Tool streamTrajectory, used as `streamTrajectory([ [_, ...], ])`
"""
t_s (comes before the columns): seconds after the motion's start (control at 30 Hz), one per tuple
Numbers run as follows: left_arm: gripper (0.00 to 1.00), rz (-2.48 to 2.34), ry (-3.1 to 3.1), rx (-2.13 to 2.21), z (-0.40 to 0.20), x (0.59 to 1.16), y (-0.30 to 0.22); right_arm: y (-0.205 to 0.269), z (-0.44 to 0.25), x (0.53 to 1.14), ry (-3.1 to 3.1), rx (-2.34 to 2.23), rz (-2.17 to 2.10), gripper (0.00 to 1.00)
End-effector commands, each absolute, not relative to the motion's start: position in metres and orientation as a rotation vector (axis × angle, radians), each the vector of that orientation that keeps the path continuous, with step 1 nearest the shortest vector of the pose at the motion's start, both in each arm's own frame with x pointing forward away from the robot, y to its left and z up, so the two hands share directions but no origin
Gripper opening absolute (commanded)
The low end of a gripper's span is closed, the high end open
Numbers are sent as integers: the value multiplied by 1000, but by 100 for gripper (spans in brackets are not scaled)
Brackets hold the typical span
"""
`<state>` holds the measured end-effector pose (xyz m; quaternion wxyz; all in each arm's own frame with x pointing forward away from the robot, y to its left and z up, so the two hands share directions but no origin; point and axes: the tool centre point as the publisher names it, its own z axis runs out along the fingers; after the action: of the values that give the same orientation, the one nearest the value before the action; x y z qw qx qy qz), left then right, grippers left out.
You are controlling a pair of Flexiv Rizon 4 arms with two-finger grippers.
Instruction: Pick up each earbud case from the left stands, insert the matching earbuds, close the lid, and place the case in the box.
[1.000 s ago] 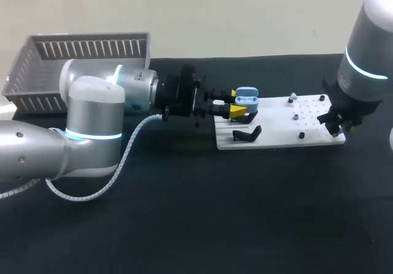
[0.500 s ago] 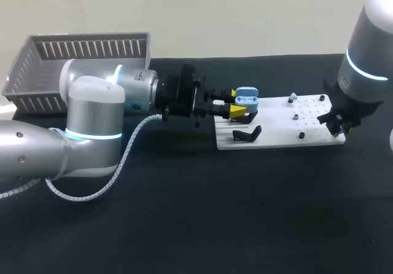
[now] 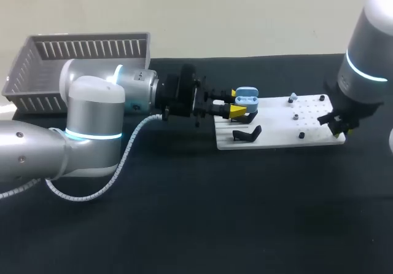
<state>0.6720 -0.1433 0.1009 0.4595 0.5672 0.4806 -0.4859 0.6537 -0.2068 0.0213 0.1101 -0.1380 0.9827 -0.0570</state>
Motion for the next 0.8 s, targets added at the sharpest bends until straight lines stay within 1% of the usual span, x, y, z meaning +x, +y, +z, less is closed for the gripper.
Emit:
streamTrajectory([
  [0.03, 0, -1193, 1180, 1392, 100, 671, -143, -205, 28, 651, 2876, -396, -187, 0],
  [0.33, 0, -1193, 1180, 1392, 100, 671, -143, -196, 72, 629, 2898, -256, -155, 0],
  [0.6, 0, -1193, 1180, 1392, 100, 671, -143, -157, 114, 601, 2930, -259, -10, 0],
  [0.63, 0, -1193, 1180, 1392, 100, 671, -143, -151, 117, 598, 2926, -276, 4, 0],
  [0.8, 0, -1193, 1180, 1392, 100, 671, -143, -151, 117, 598, 2926, -276, 4, 0],
])
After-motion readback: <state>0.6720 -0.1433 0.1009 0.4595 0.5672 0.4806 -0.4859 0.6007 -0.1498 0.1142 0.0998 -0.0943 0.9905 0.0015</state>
